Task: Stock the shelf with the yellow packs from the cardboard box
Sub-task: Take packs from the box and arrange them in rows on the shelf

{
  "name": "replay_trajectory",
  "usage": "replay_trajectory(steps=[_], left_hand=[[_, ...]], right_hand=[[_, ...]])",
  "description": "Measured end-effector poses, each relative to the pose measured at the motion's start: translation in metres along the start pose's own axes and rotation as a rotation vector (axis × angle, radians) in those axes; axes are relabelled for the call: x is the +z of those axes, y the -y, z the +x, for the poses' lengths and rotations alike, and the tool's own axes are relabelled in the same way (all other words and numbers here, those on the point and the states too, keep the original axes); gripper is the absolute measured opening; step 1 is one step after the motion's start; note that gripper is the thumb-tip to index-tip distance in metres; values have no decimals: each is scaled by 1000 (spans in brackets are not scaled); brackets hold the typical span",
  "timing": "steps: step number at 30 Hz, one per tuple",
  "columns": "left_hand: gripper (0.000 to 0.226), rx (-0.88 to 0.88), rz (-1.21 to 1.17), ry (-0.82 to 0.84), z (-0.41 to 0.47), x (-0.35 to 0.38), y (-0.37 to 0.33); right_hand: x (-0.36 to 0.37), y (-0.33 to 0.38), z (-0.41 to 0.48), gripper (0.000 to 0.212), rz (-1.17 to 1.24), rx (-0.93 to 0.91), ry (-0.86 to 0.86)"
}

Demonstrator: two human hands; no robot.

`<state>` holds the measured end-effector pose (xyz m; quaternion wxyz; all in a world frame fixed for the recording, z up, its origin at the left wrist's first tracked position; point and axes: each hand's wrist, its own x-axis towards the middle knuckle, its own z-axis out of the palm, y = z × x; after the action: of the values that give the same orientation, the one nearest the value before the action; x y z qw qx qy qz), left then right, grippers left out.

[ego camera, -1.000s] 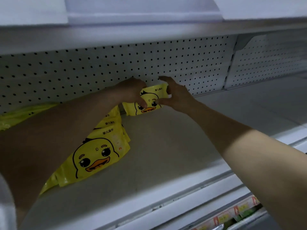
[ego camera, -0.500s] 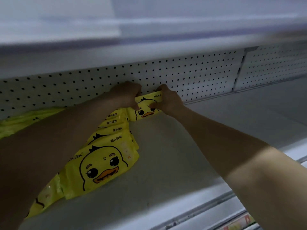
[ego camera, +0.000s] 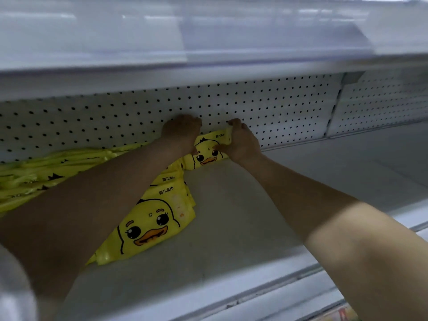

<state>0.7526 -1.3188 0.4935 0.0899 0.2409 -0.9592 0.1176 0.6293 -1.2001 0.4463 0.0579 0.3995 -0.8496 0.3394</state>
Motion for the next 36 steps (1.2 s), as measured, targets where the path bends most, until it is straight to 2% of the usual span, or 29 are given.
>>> replay_trajectory(steps=[4, 12, 18, 25, 28, 31, 36], left_hand=[[84, -66, -17, 1, -15, -14, -11], [79, -131, -323, 22, -65, -49, -44], [77, -201, -424, 34, -127, -68, -68], [84, -413, -260, 59, -227, -85, -100], [83, -454, -192, 70, -285, -82, -112], [87, -491, -116, 84, -346, -83, -127], [88, -608, -155, 175, -437, -76, -137]], right_hand=[[-27, -6, -13, 79, 5, -40, -5], [-78, -14, -63, 75, -26, -103, 60], [-117, -6, -108, 79, -107, -214, 173], [-144, 20, -187, 84, -282, -262, 356], [-142, 25, -232, 77, -310, -354, 389], [-136, 33, -279, 81, -291, -455, 445], [-117, 57, -350, 79, -164, -589, 492]])
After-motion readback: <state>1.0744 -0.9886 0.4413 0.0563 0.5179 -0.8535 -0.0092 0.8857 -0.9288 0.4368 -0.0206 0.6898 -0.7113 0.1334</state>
